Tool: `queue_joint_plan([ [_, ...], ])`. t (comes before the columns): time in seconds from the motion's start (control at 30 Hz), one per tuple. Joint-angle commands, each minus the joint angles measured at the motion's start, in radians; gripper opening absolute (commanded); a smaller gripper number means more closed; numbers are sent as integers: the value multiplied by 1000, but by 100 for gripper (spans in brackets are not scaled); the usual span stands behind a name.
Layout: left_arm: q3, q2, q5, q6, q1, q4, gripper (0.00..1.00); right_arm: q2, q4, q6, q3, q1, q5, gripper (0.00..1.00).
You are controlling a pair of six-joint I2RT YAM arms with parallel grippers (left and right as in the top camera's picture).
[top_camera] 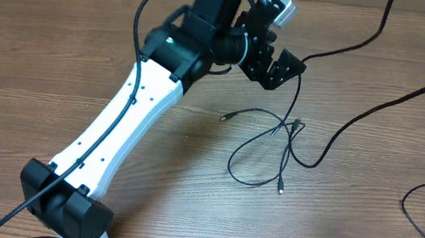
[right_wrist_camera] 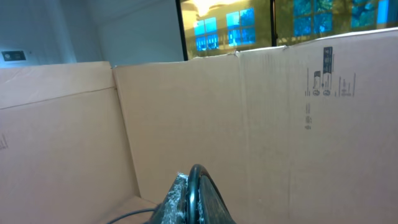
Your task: Untangle cables
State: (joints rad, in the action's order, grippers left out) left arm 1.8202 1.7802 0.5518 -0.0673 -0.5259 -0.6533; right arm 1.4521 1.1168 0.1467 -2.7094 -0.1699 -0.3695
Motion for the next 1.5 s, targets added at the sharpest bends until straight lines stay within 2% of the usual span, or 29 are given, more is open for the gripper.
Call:
queue_joint_plan([
  [0.0,15,-18,-354,-101,-7,-30,100,-3,-16,10,-7,2,-5,4],
  [0.07,15,-18,-510,-216,-3,-60,100,-3,-16,10,-7,2,10,4],
  [0.13,15,-18,-592,-304,6,-95,100,-3,-15,10,-7,2,39,4],
  [0.23,15,-17,-597,-341,16,-133,100,-3,-16,10,-7,2,79,4],
  [0.43,15,-17,-531,-339,17,-207,99,1,-10,2,-7,2,232,4],
  [0.57,15,-17,-480,-337,17,-293,99,18,-8,-26,-7,2,452,4],
  [0.73,15,-17,-484,-337,17,-384,100,69,-30,-51,-7,2,769,4],
  [0.87,15,-17,-484,-337,17,-401,100,129,-71,-58,-7,2,1004,4],
  [1.07,15,-17,-484,-337,17,-401,100,240,-146,-180,-7,5,1225,4],
  [1.37,15,-17,-484,-337,17,-401,99,388,-165,-169,-3,164,1269,4],
  [1.47,15,-17,-484,-337,17,-401,99,417,-156,-108,22,243,1266,4],
])
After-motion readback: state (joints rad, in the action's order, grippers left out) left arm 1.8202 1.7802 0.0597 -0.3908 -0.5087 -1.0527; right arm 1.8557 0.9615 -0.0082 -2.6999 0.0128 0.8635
